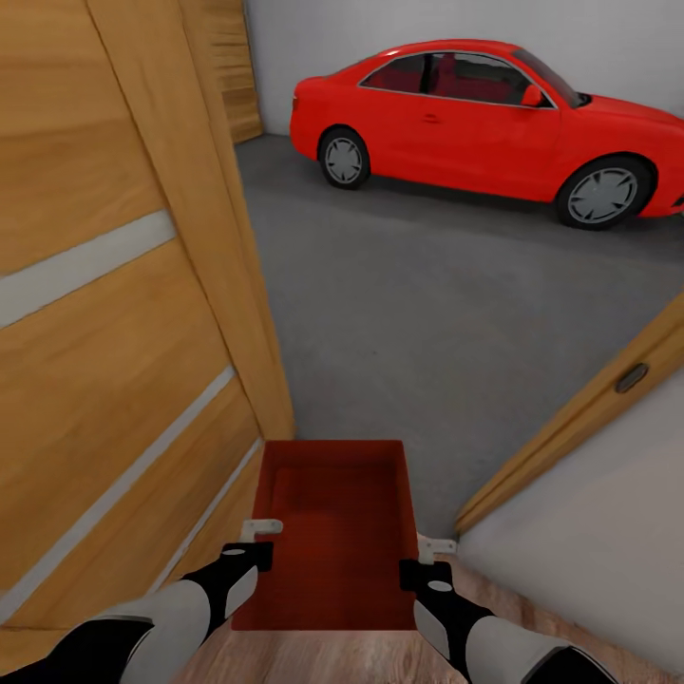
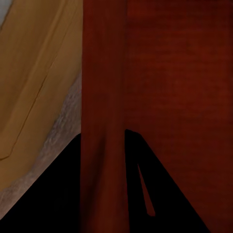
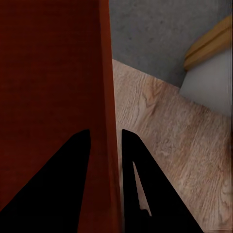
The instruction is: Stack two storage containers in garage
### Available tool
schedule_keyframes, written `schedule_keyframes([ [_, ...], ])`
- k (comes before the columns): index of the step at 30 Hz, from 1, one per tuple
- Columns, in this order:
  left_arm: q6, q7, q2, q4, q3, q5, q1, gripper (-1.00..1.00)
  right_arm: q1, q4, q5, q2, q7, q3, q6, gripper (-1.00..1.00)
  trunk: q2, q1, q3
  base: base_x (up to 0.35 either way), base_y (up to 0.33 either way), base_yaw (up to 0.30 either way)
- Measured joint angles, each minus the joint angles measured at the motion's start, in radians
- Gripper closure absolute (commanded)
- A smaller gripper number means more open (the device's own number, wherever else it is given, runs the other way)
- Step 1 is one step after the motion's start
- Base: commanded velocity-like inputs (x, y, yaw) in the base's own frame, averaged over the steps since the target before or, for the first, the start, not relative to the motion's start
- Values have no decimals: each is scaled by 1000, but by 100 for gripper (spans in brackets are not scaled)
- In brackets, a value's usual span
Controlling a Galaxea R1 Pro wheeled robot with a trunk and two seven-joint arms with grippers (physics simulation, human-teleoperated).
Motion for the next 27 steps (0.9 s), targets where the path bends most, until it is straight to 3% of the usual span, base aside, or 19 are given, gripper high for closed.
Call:
schedule_keyframes([
  [15, 0, 0, 0, 0, 0, 0, 0, 100, 0, 0, 0, 0, 0, 0, 0, 100, 0, 0, 0, 0, 0, -281],
  [19, 0, 9, -6, 0, -1, 1, -1, 100, 0, -1, 1, -7, 11, -3, 1, 100, 0, 0, 0, 34, 70, -80],
  [27, 1, 1, 0, 0, -1, 1, -1, 100, -1, 1, 0, 0, 1, -1, 1, 100, 0, 0, 0, 153, 275, -3],
])
